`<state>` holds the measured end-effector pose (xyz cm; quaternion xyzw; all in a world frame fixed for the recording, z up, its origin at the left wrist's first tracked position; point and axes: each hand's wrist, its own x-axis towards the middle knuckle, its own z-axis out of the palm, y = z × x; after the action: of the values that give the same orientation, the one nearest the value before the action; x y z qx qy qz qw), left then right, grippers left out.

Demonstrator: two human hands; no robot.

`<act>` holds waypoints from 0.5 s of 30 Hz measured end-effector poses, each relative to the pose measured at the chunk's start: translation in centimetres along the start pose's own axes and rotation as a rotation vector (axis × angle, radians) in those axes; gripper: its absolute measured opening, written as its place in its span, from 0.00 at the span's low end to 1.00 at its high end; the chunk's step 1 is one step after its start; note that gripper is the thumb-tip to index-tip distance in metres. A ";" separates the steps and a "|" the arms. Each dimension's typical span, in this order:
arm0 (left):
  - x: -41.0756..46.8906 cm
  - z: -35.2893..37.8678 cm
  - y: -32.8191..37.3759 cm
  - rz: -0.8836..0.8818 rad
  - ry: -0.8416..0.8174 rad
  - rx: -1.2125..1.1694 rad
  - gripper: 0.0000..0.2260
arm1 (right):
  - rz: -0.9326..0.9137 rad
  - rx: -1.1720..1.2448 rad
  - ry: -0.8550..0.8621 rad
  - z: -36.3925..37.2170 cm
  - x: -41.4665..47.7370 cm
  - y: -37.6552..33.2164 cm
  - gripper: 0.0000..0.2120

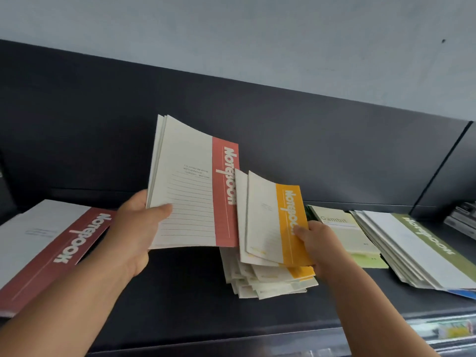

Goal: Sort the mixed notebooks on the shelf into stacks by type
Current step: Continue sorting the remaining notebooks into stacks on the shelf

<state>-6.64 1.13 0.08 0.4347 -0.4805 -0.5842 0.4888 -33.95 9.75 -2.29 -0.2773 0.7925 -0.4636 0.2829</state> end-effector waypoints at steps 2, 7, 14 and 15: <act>0.0 -0.3 0.2 0.013 0.017 0.004 0.12 | -0.056 -0.183 0.019 0.4 0.6 0.1 0.06; -0.3 -0.2 0.8 0.008 0.032 -0.063 0.11 | -0.133 -0.580 0.118 1.0 0.8 0.6 0.08; -0.7 1.9 0.4 -0.048 -0.031 -0.084 0.12 | -0.183 -0.609 0.087 1.5 0.4 1.0 0.14; -0.7 2.4 0.2 -0.057 -0.043 -0.083 0.12 | -0.215 -0.611 0.089 1.4 0.6 1.1 0.09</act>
<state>-8.80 2.16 0.71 0.4150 -0.4539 -0.6262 0.4793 -33.63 9.01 -3.99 -0.4110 0.8727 -0.2435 0.1010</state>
